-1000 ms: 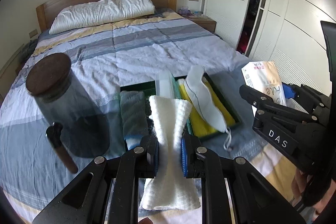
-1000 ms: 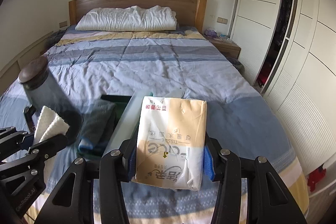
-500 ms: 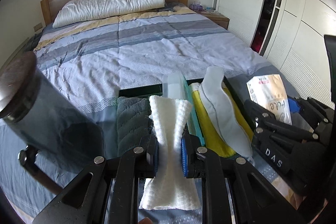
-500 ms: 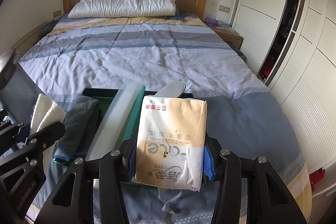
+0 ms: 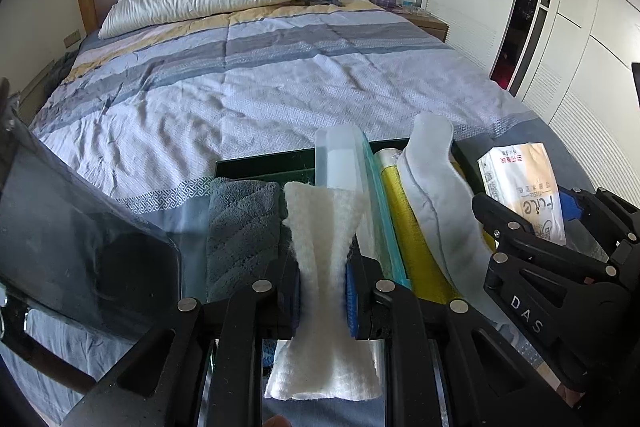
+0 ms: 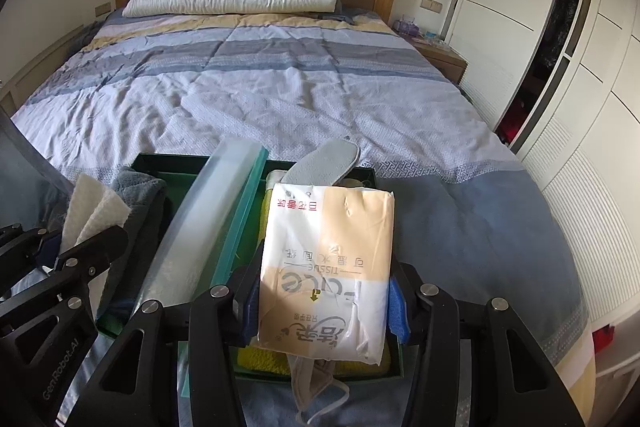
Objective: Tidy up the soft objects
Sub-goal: 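Lower the white wipe and tissue pack into the green tray beside the zip bag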
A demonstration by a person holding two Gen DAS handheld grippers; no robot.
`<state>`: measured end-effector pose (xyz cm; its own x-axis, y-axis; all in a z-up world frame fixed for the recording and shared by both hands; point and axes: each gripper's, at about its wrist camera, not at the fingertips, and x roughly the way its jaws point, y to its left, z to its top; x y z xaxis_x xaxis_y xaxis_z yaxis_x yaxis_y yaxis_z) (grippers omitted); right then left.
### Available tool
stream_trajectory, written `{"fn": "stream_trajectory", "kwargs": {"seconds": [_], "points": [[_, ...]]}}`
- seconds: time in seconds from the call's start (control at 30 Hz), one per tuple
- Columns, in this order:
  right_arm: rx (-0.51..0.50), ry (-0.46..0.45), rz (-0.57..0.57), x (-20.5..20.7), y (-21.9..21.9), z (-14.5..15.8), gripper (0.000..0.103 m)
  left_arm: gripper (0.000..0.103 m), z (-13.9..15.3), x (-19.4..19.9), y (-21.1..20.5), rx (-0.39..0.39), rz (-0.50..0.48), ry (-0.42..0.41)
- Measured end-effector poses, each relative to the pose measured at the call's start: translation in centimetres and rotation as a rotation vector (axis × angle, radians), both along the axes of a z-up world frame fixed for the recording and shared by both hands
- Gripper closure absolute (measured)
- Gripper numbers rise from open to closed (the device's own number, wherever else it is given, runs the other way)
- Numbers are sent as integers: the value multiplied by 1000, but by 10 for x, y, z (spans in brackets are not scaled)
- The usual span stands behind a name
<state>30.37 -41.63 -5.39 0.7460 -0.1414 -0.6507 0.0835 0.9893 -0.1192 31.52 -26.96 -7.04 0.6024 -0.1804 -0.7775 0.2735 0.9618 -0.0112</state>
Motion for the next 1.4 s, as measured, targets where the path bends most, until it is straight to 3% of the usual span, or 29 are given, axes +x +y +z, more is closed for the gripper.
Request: {"fn": "stream_trajectory", "kwargs": {"seconds": [1.4], "points": [[-26, 55, 8, 47, 1, -27, 55, 89, -33, 36, -1, 13, 27, 69]]}}
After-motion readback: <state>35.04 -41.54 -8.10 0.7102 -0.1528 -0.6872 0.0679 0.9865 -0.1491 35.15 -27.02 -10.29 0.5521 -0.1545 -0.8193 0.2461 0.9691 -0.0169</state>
